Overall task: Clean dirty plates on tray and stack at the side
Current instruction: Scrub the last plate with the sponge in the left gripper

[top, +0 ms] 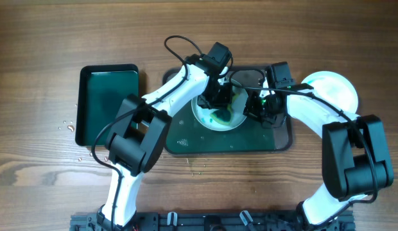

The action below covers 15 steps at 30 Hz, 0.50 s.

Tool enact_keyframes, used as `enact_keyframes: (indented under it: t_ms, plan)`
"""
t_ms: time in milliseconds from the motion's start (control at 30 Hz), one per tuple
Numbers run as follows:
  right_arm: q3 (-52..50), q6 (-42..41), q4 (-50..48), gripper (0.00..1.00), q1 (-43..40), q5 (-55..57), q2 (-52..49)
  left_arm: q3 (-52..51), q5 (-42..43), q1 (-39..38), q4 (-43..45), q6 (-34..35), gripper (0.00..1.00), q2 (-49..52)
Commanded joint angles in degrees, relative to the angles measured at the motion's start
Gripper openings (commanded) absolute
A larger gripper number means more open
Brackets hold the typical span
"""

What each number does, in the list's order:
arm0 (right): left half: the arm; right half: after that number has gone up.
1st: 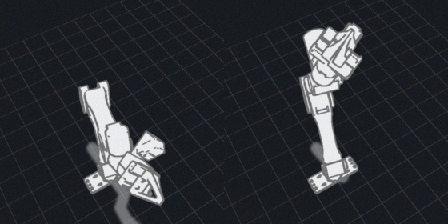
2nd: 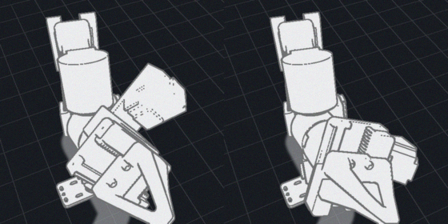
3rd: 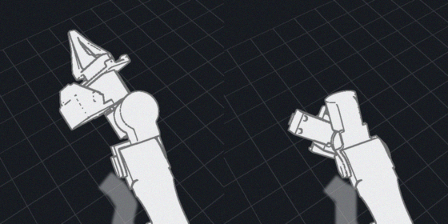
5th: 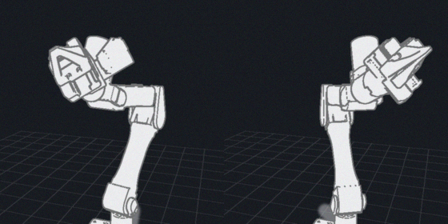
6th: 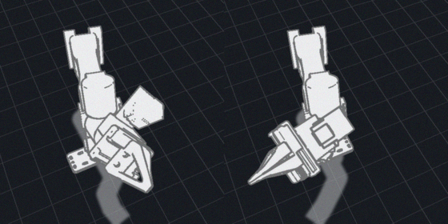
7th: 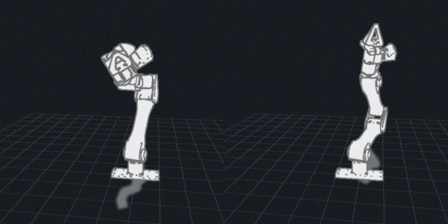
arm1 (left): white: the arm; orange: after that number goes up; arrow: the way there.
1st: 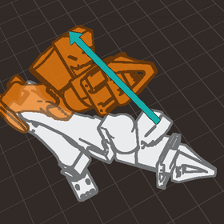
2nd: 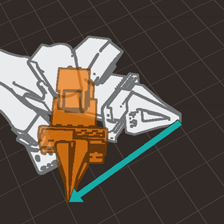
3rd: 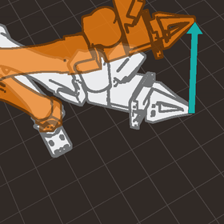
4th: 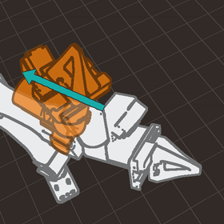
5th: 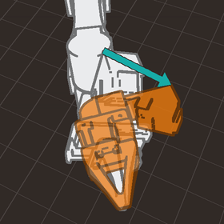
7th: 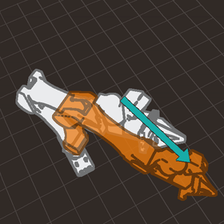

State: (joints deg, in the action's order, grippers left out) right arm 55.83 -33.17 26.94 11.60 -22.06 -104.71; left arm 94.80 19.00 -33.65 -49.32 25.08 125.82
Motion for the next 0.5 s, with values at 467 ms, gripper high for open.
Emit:
enact_keyframes:
  t_ms: [467]
  plan:
    - [-2.71,3.89,2.58,0.04,0.9,-3.37,-2.23,-0.07,-0.35,1.88,-5.81,-4.44,0.04,1.51]
